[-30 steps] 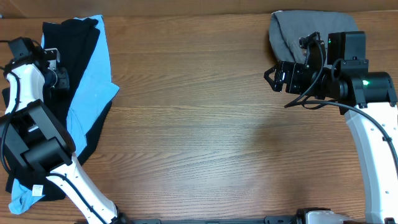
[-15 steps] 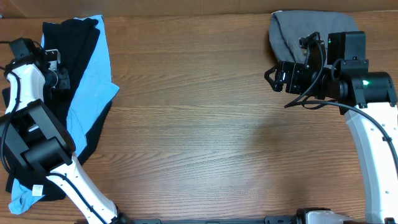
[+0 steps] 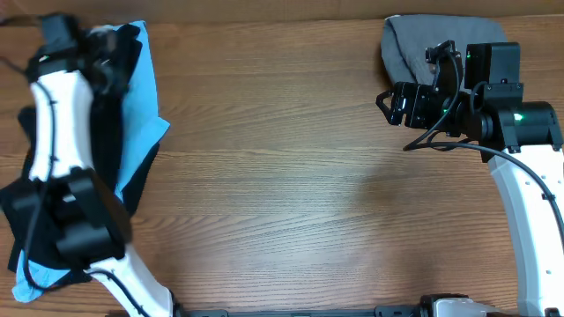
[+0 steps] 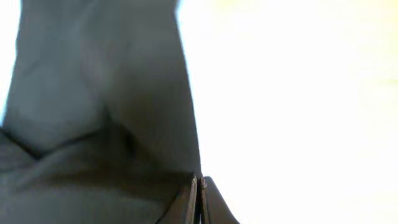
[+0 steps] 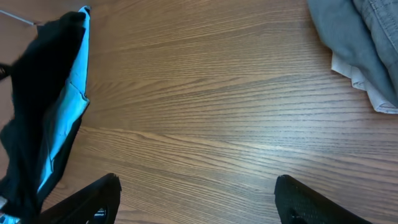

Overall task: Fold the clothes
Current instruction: 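Grasp the black shirt with the left gripper and drag it rightward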

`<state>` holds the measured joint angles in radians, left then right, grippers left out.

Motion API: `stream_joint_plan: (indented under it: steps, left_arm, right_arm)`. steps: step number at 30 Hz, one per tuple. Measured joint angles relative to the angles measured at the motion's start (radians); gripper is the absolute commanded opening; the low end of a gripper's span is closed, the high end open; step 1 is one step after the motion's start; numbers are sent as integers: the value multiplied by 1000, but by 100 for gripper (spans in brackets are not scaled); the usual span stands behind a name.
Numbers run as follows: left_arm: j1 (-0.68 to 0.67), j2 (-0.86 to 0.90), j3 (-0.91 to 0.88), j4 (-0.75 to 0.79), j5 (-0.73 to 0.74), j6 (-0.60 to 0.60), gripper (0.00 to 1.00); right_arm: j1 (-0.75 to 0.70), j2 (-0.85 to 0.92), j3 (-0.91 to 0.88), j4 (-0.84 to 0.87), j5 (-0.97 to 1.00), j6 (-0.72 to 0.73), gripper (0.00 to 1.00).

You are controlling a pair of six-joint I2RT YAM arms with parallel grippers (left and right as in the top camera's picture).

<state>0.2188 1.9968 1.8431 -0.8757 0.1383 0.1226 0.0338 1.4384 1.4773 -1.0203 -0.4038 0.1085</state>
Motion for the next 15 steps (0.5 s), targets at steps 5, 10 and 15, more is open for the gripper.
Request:
stream_joint_plan:
  steps: [5,10,15]
  left_arm:
    - [-247,-46,16,-49,76,-40,4]
    - [-480,-30,15,-30,124,-66,4]
    - [-678,0,16,33,123,-73,20]
  right_arm:
    - [-5,0,0,3,0,3,75]
    - [-68,0,0,2,0,47,75]
    - [-162,0,0,-21,0,81,76]
